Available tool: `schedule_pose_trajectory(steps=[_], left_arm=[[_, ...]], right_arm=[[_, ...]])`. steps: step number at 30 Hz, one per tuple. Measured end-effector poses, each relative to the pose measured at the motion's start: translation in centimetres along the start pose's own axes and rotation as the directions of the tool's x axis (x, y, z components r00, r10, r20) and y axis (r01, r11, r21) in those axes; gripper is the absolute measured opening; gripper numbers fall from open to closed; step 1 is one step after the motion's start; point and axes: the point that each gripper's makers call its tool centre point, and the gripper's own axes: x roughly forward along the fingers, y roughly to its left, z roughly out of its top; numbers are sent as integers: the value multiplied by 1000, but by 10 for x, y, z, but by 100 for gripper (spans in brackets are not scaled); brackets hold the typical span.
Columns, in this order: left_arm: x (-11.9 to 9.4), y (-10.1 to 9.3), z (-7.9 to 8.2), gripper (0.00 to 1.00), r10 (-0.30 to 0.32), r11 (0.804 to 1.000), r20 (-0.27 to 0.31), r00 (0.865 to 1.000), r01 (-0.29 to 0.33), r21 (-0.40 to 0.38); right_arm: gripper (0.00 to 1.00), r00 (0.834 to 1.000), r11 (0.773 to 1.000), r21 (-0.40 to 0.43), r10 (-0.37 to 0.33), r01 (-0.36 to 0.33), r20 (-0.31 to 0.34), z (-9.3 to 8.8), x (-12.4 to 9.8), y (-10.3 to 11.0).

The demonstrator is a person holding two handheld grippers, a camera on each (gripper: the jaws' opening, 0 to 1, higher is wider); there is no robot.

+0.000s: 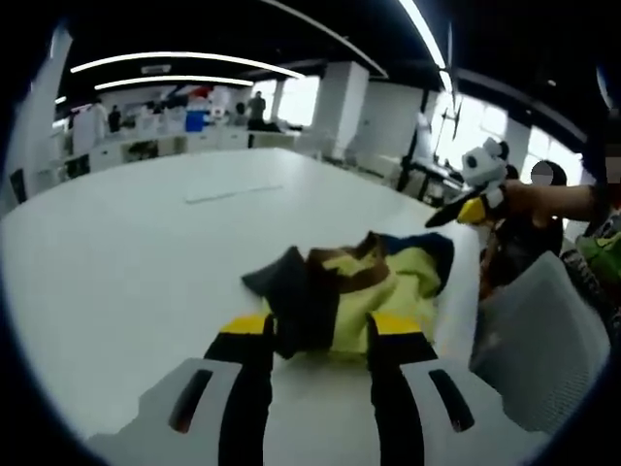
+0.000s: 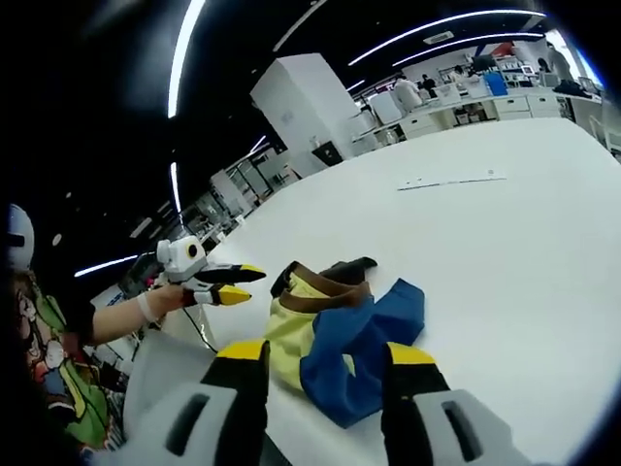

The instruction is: Fold the garment on the visible template until the final outline fits inside the template.

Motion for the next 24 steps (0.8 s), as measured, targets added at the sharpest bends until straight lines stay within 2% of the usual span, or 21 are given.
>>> schedule_pose_trajectory(steps=[3,5,7,10,12,17,24], left_arm=[[2,9,-1,28,17,1000,14,1000,-18,2],[4,15,-4,24,31,999,10,999,-31,-22],[5,13,-4,22,29,1000,11,1000,-29,-12],[8,11,-4,22,28,1000,5,1000,-28,-4],[11,11,-6,21,22,1000,1,1000,-22,-8],[17,13,-8,19,24,1000,-11,1000,-24,-7],[21,13,-13,16,28,1000,-30,999,-28,-9]], right_arm=[[38,1000,998,60,1,0,-21,-4,6,-1],[36,1000,998,70,0,1,-17,-3,10,-2],[35,1000,995,98,-12,14,-13,-2,14,-3],[30,999,991,128,-21,24,-28,-4,20,-7],[30,999,993,114,-16,21,-45,-6,23,-5],[30,998,990,140,-24,32,-55,-8,28,-9],[22,998,982,182,-37,47,-54,-5,33,-17]])
